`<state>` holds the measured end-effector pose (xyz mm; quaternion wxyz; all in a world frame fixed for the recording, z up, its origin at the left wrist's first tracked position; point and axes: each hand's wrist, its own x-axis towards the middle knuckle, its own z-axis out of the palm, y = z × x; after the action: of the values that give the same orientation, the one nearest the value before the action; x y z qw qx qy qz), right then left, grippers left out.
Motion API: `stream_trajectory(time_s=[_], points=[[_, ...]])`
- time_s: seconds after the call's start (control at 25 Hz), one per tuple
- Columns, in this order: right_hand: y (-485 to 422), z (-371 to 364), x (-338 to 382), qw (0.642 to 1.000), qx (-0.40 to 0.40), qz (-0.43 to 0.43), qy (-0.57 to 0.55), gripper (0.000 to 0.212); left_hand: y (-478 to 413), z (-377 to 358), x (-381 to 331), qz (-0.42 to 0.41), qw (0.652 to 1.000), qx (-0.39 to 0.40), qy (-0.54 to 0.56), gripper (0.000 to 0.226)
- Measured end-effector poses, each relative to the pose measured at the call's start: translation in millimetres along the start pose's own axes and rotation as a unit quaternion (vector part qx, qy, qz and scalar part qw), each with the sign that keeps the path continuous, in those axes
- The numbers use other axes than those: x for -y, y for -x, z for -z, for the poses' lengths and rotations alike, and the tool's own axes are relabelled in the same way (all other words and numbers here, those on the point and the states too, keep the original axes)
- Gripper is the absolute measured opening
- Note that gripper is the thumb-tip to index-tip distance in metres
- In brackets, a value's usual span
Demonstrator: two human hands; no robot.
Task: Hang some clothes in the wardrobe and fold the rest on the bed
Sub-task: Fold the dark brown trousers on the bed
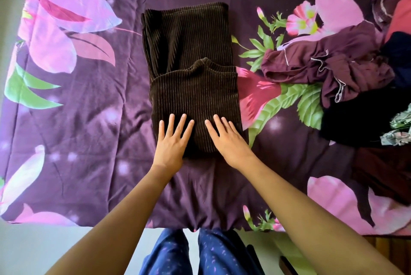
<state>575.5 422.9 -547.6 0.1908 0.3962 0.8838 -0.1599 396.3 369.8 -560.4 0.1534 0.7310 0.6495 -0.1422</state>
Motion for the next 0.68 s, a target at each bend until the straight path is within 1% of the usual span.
stream_trajectory(time_s=[0.12,0.2,0.28,0.36,0.44,0.48,0.52,0.56,0.6,0.64,0.68], points=[[1,23,6,0.999,0.031,-0.043,-0.011,0.071,-2,21,-4,0.015,0.999,0.041,0.005,0.100],[3,46,8,0.996,0.055,-0.051,-0.046,0.069,-1,42,-3,0.021,0.994,0.105,0.017,0.094],[10,73,7,0.989,0.110,-0.043,-0.089,0.068,8,66,-3,0.011,0.989,0.146,0.031,0.090],[24,104,8,0.970,0.191,-0.038,-0.146,0.062,25,91,-4,-0.023,0.980,0.188,0.065,0.078],[39,133,13,0.946,0.297,-0.003,-0.133,0.053,42,116,-3,-0.042,0.962,0.247,0.111,0.051],[46,145,16,0.929,0.351,0.019,-0.113,0.053,51,129,-3,-0.042,0.947,0.287,0.141,0.040],[52,156,18,0.914,0.393,0.036,-0.095,0.056,57,142,-3,-0.043,0.926,0.330,0.178,0.035],[57,166,18,0.903,0.419,0.045,-0.087,0.061,61,153,-2,-0.046,0.903,0.368,0.216,0.035],[60,174,16,0.900,0.426,0.046,-0.085,0.064,63,161,1,-0.051,0.887,0.386,0.248,0.036],[59,180,12,0.902,0.421,0.042,-0.091,0.064,63,169,4,-0.055,0.882,0.379,0.274,0.039],[57,185,5,0.906,0.406,0.035,-0.111,0.060,61,174,9,-0.053,0.885,0.353,0.299,0.042]])
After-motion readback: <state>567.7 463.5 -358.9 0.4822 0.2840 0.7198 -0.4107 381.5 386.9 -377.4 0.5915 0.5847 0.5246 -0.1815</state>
